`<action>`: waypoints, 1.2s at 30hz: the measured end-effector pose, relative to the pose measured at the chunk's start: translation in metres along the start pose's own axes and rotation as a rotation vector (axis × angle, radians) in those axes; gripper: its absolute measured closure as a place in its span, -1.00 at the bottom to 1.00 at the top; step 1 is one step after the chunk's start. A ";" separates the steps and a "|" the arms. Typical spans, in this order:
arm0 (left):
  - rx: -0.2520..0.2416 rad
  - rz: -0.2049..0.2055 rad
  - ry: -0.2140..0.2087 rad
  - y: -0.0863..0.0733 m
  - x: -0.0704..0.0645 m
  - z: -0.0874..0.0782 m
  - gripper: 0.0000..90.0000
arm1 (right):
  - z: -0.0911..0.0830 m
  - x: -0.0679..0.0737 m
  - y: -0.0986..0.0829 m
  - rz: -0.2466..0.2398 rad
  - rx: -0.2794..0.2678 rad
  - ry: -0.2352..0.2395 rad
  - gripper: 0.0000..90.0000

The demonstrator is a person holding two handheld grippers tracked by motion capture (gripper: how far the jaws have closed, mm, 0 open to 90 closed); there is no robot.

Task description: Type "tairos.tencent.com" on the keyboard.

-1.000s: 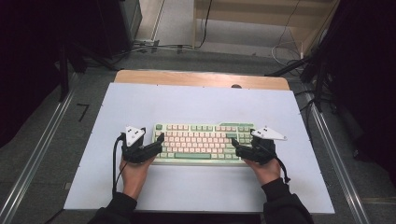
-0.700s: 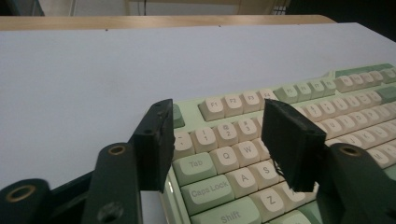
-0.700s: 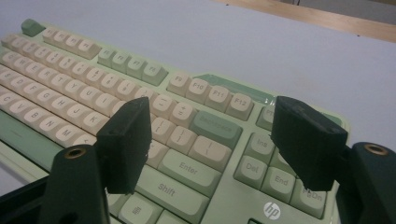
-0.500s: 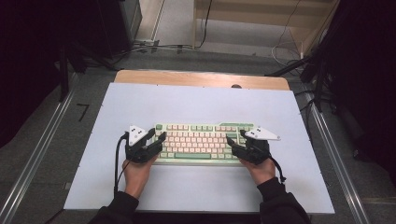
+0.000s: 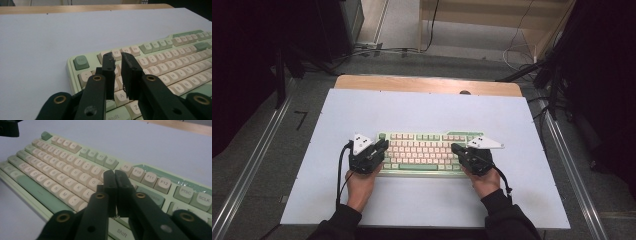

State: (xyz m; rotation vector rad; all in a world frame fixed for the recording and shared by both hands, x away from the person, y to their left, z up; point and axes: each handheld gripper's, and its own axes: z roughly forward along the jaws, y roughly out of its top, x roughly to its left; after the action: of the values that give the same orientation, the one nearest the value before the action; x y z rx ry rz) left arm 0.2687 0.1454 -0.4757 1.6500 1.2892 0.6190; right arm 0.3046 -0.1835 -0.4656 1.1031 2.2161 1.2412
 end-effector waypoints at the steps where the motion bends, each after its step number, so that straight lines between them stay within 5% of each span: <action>1: 0.002 0.001 -0.001 0.000 0.000 0.000 0.89 | 0.000 0.001 0.001 -0.002 -0.010 0.003 0.95; 13: 0.046 -0.018 -0.005 0.003 -0.004 0.006 1.00 | 0.004 0.002 0.003 0.071 0.008 -0.006 0.95; 21: 0.052 -0.013 0.004 0.003 -0.005 0.007 1.00 | 0.004 0.003 0.002 0.064 0.008 0.001 0.96; 36: 0.064 0.030 -0.059 0.006 -0.021 0.017 1.00 | 0.006 0.004 0.002 0.050 0.014 -0.001 0.96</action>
State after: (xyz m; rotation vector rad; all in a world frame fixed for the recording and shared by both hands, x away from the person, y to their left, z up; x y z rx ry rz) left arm 0.2785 0.1196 -0.4750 1.7302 1.2556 0.5478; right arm 0.3063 -0.1765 -0.4672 1.1712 2.2122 1.2462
